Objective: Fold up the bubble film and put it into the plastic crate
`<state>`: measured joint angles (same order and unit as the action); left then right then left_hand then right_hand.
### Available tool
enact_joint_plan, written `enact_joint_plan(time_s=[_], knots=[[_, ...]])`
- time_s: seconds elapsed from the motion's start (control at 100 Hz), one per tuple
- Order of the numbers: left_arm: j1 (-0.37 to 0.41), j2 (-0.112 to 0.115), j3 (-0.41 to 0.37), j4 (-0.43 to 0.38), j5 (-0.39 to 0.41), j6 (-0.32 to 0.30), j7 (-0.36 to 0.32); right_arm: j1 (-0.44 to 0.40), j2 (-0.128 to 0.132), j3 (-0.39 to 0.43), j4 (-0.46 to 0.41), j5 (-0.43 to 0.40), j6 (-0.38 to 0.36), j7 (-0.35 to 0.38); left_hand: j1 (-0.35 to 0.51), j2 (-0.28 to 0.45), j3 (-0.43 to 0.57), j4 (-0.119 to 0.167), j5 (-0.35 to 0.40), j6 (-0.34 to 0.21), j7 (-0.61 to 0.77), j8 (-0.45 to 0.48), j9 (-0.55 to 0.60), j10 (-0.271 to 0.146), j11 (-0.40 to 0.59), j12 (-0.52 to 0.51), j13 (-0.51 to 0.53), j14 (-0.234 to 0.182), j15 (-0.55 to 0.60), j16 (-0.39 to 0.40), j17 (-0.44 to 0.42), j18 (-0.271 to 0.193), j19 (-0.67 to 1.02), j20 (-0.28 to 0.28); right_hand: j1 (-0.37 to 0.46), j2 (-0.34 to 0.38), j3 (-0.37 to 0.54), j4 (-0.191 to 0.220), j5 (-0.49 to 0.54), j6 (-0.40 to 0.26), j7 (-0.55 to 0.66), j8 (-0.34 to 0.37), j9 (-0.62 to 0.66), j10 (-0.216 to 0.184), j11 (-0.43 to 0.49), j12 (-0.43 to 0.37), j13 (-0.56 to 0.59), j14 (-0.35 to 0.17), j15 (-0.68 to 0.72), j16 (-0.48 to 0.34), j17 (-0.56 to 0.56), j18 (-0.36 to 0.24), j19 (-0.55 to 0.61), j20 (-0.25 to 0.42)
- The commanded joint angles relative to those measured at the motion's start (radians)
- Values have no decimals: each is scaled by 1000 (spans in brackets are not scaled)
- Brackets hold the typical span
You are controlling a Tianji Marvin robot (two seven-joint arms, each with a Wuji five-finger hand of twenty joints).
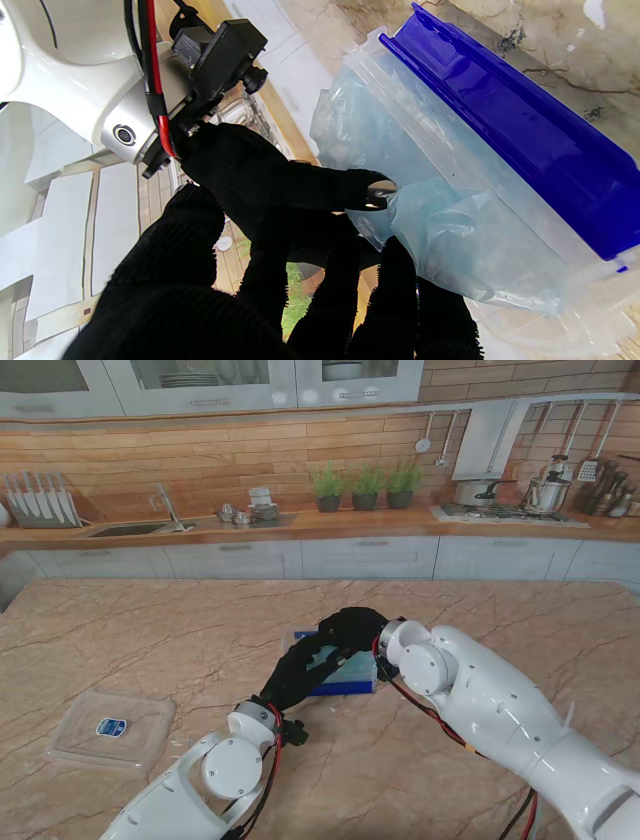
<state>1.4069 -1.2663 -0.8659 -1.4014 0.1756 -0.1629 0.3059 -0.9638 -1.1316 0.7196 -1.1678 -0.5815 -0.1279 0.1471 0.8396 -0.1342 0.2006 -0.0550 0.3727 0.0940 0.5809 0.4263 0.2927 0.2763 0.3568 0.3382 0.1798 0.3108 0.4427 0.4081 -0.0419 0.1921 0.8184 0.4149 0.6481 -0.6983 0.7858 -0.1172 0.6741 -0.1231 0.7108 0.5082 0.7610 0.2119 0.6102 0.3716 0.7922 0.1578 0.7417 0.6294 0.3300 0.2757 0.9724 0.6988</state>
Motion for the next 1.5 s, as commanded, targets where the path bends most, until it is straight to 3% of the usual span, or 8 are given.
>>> enact_joint_plan(time_s=[0.0,0.11,0.42,0.47,0.57,0.7,1.1,1.49], knots=[[8,-2,1,6,-1,12,2,-21,16,22,-36,0,10,4,-1,46,-27,39,-12,71,-16,7,-31,-28,-8,-8,-5,21,-4,-6,5,31,13,2,-62,36,14,54,-16,6,-7,33,-31,3,-26,-12,-34,36,-71,-34,-20,23,-27,6],[4,-4,2,11,-5,20,4,-74,30,93,-95,-30,13,8,0,48,-30,39,-12,69,-13,10,-30,-27,-5,-3,-4,20,-2,-3,4,32,15,3,-74,49,3,76,-19,10,-56,100,-41,1,-38,-9,-53,39,-123,-34,-35,24,-71,18],[-12,-16,11,22,-46,60,2,-224,47,263,-230,-136,9,-47,5,52,-36,40,-12,70,-13,11,-28,-24,-5,3,-4,21,-3,1,2,34,17,4,-56,86,-15,77,-38,33,-77,105,-52,16,-38,-10,-71,43,-174,-56,-45,5,-217,-38],[-15,-19,12,23,-58,69,1,-243,45,280,-241,-149,6,-77,6,52,-38,40,-12,70,-13,11,-27,-24,-5,4,-5,20,-3,1,2,32,17,4,-16,97,-35,51,-30,36,-61,78,-36,21,-19,-7,-55,47,-156,-53,-18,4,-208,-33],[-22,-22,14,26,-75,83,-3,-275,39,304,-259,-162,0,-127,7,54,-39,41,-12,71,-14,11,-25,-22,-5,4,-6,19,-4,1,0,29,17,4,93,154,-73,25,-45,39,157,-108,36,29,32,-4,11,60,-77,-36,46,4,-110,-11],[-28,-26,18,32,-84,94,-4,-298,39,319,-278,-159,-12,-133,9,55,-42,41,-11,71,-14,11,-21,-16,-5,5,-5,18,-3,1,1,29,17,4,128,174,-13,10,28,55,198,-148,114,36,64,2,75,74,-13,-18,89,-5,9,7],[-42,-45,20,43,-149,134,6,-249,49,248,-238,-130,12,-39,0,77,-56,40,-37,69,-27,6,-18,-11,-10,-1,-4,16,-6,-3,0,27,18,4,156,166,47,-6,97,89,200,-182,181,34,37,-15,148,84,-54,-53,138,-8,47,-57],[-60,-57,1,32,-251,228,-20,-102,36,57,-74,-58,74,12,-6,135,-180,39,-82,87,-152,-76,-47,30,-55,-60,-34,29,-42,-18,-33,20,-30,-22,164,164,78,-17,110,119,191,-206,199,43,15,-29,173,89,-98,-74,167,-7,34,-101]])
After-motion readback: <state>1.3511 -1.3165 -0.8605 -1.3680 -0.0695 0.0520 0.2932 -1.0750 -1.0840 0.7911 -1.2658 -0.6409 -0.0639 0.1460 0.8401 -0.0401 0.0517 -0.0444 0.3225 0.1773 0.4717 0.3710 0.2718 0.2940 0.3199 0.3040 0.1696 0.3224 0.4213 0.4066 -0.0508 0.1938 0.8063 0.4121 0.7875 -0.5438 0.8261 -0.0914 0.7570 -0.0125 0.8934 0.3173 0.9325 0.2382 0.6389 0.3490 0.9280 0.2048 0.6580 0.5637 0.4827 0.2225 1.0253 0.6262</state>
